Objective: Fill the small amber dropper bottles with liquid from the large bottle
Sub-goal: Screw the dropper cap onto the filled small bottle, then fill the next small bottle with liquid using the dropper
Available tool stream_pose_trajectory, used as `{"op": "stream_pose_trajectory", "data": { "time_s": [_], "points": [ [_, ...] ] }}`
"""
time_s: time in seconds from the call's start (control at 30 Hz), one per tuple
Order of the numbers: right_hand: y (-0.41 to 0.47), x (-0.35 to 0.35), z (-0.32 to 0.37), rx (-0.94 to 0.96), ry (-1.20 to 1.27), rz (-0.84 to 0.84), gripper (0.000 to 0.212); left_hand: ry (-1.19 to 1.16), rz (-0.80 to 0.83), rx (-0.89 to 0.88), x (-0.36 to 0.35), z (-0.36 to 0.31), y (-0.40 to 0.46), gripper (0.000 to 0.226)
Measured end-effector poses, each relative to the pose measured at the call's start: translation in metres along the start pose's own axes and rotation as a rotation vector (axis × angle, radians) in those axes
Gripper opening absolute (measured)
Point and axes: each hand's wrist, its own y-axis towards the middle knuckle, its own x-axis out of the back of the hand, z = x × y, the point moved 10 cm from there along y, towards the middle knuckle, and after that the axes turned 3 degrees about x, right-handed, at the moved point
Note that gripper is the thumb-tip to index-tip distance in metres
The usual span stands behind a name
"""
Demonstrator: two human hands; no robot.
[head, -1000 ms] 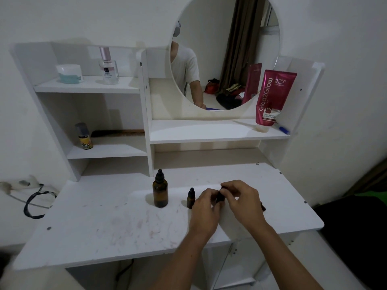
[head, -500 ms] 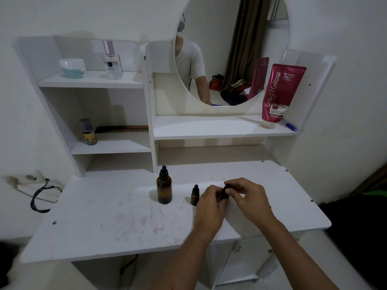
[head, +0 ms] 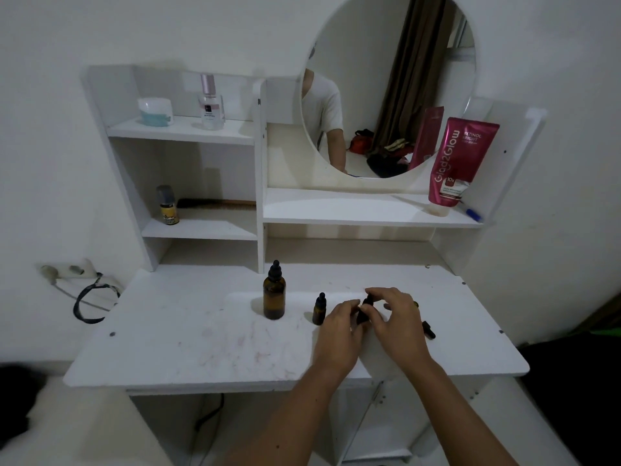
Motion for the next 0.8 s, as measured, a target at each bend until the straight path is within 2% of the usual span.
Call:
{"op": "stream_pose_trajectory", "data": {
  "time_s": [0.1, 0.2, 0.3, 0.43, 0.47, 0.67, 0.8],
  "points": [
    [-0.004, 0.011, 0.009, -0.004, 0.008, -0.028, 0.038, 0.03, 0.032, 0.041, 0.005, 0.004, -0.018, 0.044],
    [-0.007, 0.023, 0.033, 0.046, -0.029, -0.112, 0.037, -0.014, 0.09, 0.11, 0.02, 0.017, -0.041, 0.053],
    [-0.003, 0.015, 0.064, 0.105, -0.022, -0.113, 0.031, -0.088, 0.11, 0.123, 0.054, 0.02, -0.058, 0.039],
    [0.008, -0.013, 0.109, 0.165, 0.077, -0.038, 0.023, -0.183, -0.025, 0.191, 0.119, 0.032, -0.063, 0.008],
    [0.011, -0.023, 0.119, 0.171, 0.109, -0.003, 0.022, -0.19, -0.061, 0.194, 0.134, 0.036, -0.062, 0.008],
    [0.035, -0.072, 0.153, 0.137, 0.207, 0.159, 0.032, -0.094, -0.318, 0.205, 0.187, 0.065, -0.038, 0.034],
    [0.047, -0.087, 0.158, 0.07, 0.237, 0.153, 0.028, -0.046, -0.253, 0.27, 0.173, 0.084, -0.018, 0.071]
  ]
}}
